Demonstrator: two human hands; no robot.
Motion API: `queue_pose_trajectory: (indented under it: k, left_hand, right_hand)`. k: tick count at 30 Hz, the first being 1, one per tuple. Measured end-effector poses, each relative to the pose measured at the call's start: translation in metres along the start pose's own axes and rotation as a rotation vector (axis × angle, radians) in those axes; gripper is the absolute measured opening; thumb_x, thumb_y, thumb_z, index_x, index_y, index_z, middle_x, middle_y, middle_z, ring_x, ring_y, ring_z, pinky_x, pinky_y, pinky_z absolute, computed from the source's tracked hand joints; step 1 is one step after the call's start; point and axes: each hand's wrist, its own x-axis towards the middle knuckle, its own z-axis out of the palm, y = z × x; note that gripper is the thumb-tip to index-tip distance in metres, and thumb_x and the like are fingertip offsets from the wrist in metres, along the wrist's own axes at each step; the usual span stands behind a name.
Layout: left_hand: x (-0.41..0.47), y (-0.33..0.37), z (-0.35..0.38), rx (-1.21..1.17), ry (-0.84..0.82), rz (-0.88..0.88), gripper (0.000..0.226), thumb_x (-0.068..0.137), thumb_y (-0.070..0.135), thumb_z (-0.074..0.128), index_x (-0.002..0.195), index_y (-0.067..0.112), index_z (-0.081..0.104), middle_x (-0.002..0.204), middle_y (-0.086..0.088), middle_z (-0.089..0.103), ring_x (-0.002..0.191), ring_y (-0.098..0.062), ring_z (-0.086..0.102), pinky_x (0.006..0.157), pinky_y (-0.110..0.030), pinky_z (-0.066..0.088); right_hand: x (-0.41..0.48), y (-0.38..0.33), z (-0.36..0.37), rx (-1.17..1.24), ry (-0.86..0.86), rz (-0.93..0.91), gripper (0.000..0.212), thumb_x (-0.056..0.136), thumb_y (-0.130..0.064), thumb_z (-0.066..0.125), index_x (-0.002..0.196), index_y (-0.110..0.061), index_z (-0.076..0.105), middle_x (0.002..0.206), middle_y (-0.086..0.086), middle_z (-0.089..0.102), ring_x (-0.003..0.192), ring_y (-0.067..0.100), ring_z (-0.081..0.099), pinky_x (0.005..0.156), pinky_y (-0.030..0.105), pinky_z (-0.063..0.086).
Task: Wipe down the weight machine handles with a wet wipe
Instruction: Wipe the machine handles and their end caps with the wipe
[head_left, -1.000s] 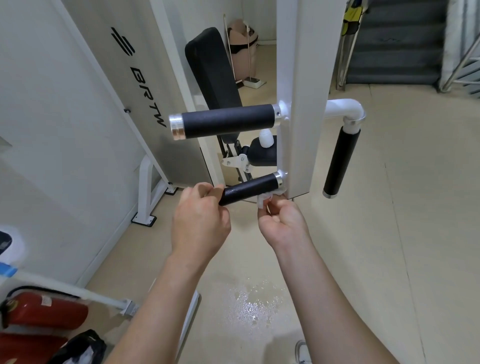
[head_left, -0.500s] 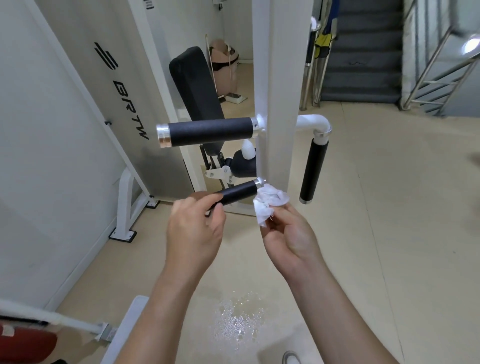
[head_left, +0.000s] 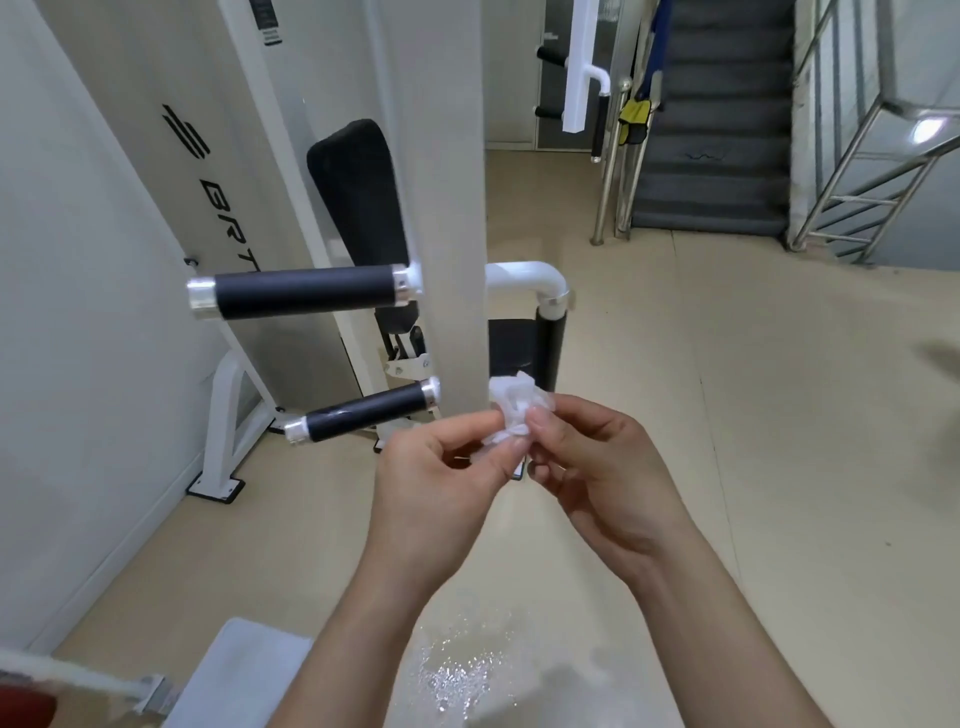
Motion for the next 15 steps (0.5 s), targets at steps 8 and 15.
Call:
queue_pose_trajectory:
  k: [8, 15]
  left_hand:
    - [0.036, 0.001, 0.135, -0.222, 0.1, -0.098, 0.008, 0.072, 0.013, 0.063, 0.072, 0.009, 0.07, 0.066, -0.005, 0.063, 0.063, -0.013, 0.052, 0.06, -0.02, 0.043]
    - [0.087, -0.004, 0.247, -0.43, -0.042, -0.272, 0.031, 0.069, 0.026, 0.06, 0.09, 0.002, 0.061, 0.085, -0.023, 0.062, 0.076, -0.027, 0.055, 0.066, -0.034, 0.039]
  right_hand:
    - [0.031, -0.07, -0.123, -0.024, 0.085, -0.011, 0.016, 0.092, -0.017, 0.057, 0.078, -0.017, 0.065, 0.086, 0.005, 0.069, 0.076, 0.017, 0.06, 0.071, 0.033, 0.043]
    - [0.064, -0.117, -0.22, -0.134, 0.138, -0.075, 0.006, 0.088, -0.008, 0.064, 0.082, -0.01, 0.064, 0.065, 0.002, 0.063, 0.063, 0.024, 0.053, 0.053, 0.03, 0.043]
